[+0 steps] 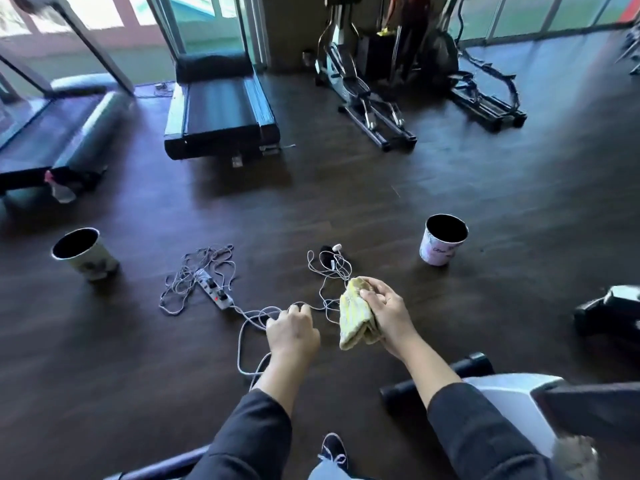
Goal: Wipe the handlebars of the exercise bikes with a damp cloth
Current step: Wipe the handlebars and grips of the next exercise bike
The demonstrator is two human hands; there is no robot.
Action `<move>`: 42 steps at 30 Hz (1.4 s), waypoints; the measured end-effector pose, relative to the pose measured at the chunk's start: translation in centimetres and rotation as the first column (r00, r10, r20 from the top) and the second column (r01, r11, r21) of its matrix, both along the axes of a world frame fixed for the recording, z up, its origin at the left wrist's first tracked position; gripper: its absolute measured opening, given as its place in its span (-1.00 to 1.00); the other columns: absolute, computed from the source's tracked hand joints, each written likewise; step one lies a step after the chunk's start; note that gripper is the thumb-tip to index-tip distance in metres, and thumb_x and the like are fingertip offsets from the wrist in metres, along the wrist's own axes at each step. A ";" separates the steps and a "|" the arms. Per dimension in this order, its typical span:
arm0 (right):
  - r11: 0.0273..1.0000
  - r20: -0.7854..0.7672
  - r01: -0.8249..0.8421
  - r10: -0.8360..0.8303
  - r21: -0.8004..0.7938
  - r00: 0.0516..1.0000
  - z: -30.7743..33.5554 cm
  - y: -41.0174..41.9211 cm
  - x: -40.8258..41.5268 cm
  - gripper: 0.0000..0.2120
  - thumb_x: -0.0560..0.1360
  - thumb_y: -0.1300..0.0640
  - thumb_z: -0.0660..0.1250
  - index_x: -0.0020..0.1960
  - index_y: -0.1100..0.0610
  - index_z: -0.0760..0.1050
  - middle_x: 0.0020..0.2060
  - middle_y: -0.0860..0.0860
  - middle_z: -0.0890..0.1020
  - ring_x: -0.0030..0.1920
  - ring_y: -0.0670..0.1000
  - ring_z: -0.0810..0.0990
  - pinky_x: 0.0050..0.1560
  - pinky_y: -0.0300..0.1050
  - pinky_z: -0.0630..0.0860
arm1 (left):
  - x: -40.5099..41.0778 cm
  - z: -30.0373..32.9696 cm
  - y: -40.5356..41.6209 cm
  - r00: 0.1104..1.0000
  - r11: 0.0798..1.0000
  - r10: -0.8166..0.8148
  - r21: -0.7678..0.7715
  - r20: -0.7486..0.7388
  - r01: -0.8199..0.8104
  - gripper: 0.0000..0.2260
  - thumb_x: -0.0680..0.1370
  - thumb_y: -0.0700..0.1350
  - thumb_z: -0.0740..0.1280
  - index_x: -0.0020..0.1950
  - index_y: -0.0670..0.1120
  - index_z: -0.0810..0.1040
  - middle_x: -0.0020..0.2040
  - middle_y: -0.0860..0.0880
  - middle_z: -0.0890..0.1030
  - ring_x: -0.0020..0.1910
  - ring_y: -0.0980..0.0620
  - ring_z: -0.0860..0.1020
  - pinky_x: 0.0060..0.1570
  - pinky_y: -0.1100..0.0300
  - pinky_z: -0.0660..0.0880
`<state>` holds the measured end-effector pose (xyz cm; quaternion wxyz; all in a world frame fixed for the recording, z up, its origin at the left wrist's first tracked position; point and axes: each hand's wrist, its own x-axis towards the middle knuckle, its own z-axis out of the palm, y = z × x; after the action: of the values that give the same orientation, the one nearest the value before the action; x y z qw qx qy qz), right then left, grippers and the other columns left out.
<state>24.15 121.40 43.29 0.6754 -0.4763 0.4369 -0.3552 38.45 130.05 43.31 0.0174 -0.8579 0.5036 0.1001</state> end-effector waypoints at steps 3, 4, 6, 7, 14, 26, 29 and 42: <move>0.999 -0.001 0.043 -0.043 -0.028 0.999 0.7 -4.1 1.1 -0.78 0.56 0.33 0.24 0.12 0.12 0.54 -0.10 0.16 0.62 -0.14 0.04 0.57 -0.20 -0.26 0.54 | 2.0 0.9 -5.1 1.000 1.000 -0.024 -0.017 -0.001 0.024 -0.73 0.52 -0.10 0.18 0.20 -0.06 0.45 0.19 -0.04 0.53 0.20 -0.10 0.51 0.11 0.05 0.38; 0.998 -0.014 0.059 -0.059 -0.035 0.998 0.9 -5.3 1.3 -0.78 0.55 0.33 0.24 0.12 0.11 0.54 -0.09 0.17 0.62 -0.14 0.04 0.57 -0.20 -0.26 0.53 | 2.4 1.3 -6.7 0.999 0.999 -0.039 -0.025 0.000 0.039 -0.74 0.52 -0.10 0.18 0.19 -0.06 0.45 0.18 -0.04 0.53 0.19 -0.11 0.51 0.10 0.05 0.38; 0.995 -0.035 0.093 -0.094 -0.034 0.995 1.0 -7.5 1.4 -0.77 0.55 0.33 0.25 0.14 0.12 0.54 -0.07 0.18 0.63 -0.11 0.05 0.58 -0.15 -0.22 0.54 | 3.1 1.9 -9.7 0.997 0.996 -0.080 -0.032 0.000 0.080 -0.74 0.52 -0.08 0.19 0.19 -0.06 0.45 0.17 -0.04 0.54 0.18 -0.10 0.51 0.09 0.05 0.39; 0.993 -0.035 0.116 -0.117 -0.027 0.993 1.0 -8.6 1.5 -0.77 0.55 0.33 0.25 0.14 0.12 0.55 -0.05 0.20 0.64 -0.09 0.06 0.59 -0.10 -0.17 0.54 | 3.4 2.0 -11.3 0.994 0.994 -0.105 -0.035 0.001 0.105 -0.73 0.52 -0.07 0.19 0.19 -0.06 0.45 0.17 -0.04 0.54 0.19 -0.10 0.51 0.09 0.05 0.39; 0.944 -0.007 0.331 -0.330 0.003 0.944 0.4 -17.0 2.8 -0.80 0.55 0.31 0.26 0.07 0.09 0.57 -0.14 0.03 0.66 -0.14 -0.02 0.61 -0.10 -0.19 0.54 | 4.7 2.1 -23.6 0.950 0.949 -0.313 -0.052 0.007 0.312 -0.72 0.51 -0.08 0.18 0.20 -0.07 0.45 0.18 -0.04 0.55 0.16 -0.11 0.54 0.07 0.07 0.39; 0.661 -0.034 0.745 -0.750 -0.094 0.661 0.6 -30.2 -1.7 -0.71 0.53 0.32 0.29 0.12 0.00 0.58 -0.13 0.00 0.67 -0.18 -0.14 0.60 -0.10 -0.26 0.52 | 0.0 2.9 -43.9 0.685 0.682 -0.728 -0.071 0.037 0.728 -0.71 0.53 -0.02 0.20 0.23 -0.03 0.44 0.17 -0.01 0.55 0.16 -0.07 0.54 0.05 0.08 0.40; 0.554 0.001 0.828 -0.831 -0.084 0.557 1.0 -33.0 -5.0 -0.73 0.52 0.39 0.27 0.10 0.10 0.57 -0.11 -0.05 0.67 -0.18 -0.20 0.62 -0.14 -0.37 0.51 | -3.9 2.8 -48.1 0.597 0.594 -0.802 -0.075 0.016 0.801 -0.67 0.52 -0.02 0.20 0.28 -0.02 0.42 0.20 0.00 0.54 0.18 -0.06 0.54 0.07 0.09 0.40; 0.203 0.059 0.971 -0.975 -0.128 0.212 3.8 -44.1 -25.3 -0.74 0.57 0.31 0.25 0.22 0.17 0.53 0.10 0.06 0.65 0.09 -0.06 0.62 0.15 -0.16 0.53 | -28.1 6.0 -65.7 0.242 0.235 -0.970 -0.207 0.011 0.950 -0.68 0.53 -0.01 0.23 0.27 -0.01 0.44 0.20 0.00 0.54 0.21 -0.06 0.53 0.10 0.07 0.40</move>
<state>-1.12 77.26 47.06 0.2607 -0.1475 0.6249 -0.7209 10.38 64.38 49.30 -0.0283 -0.3591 0.9298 0.0761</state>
